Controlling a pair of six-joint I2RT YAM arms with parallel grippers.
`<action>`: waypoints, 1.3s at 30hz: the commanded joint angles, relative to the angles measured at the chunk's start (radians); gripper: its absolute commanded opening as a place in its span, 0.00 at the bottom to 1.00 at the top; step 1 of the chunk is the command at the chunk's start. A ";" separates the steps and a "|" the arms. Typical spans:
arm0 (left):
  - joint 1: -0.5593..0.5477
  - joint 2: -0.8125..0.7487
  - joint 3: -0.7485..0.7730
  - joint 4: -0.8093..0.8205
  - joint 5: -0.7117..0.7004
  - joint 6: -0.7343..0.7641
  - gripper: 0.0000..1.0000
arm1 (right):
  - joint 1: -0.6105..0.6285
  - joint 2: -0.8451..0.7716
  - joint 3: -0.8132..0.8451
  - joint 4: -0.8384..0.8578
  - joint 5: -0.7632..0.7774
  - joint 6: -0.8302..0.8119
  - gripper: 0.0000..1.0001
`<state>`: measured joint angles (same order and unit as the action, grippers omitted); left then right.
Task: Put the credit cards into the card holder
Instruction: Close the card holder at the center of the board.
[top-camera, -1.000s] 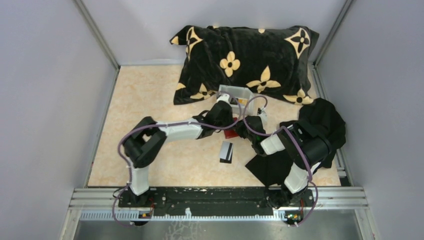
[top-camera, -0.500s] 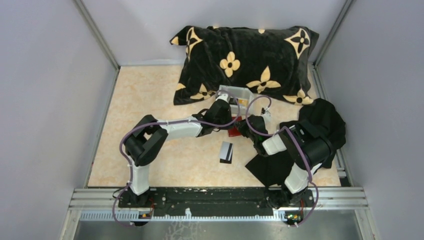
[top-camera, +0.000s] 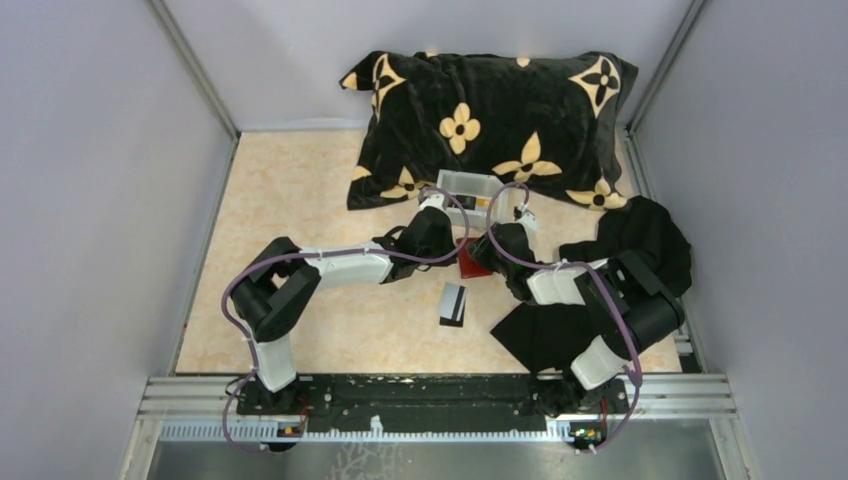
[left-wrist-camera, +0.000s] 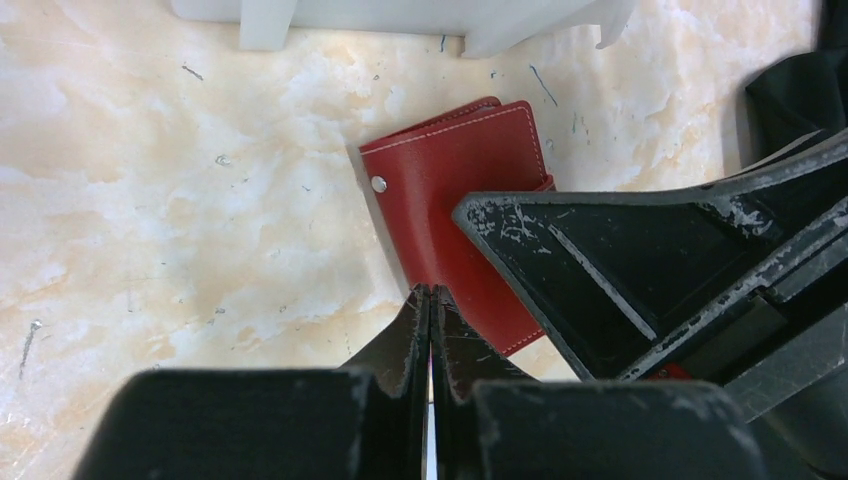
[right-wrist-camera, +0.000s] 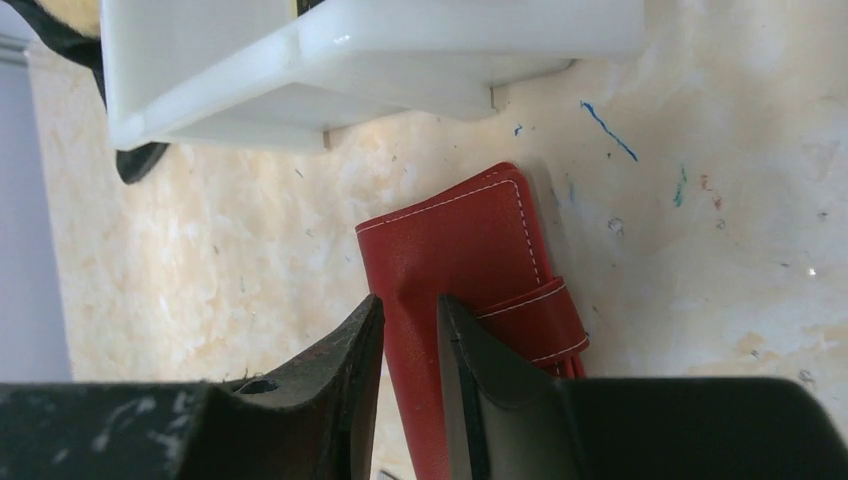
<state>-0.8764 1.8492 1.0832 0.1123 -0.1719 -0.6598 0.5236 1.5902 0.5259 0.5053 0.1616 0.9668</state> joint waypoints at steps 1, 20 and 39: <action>0.000 -0.017 -0.010 0.033 -0.016 -0.009 0.04 | 0.004 -0.023 -0.003 -0.264 -0.001 -0.116 0.29; 0.006 -0.010 -0.035 0.054 -0.028 -0.014 0.03 | 0.004 -0.165 0.093 -0.234 -0.071 -0.222 0.30; 0.009 0.010 -0.055 0.040 -0.005 -0.004 0.03 | 0.003 -0.274 0.184 -0.593 0.237 -0.324 0.20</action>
<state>-0.8722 1.8496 1.0470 0.1425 -0.1909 -0.6617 0.5236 1.3533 0.6880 0.0303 0.2604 0.6613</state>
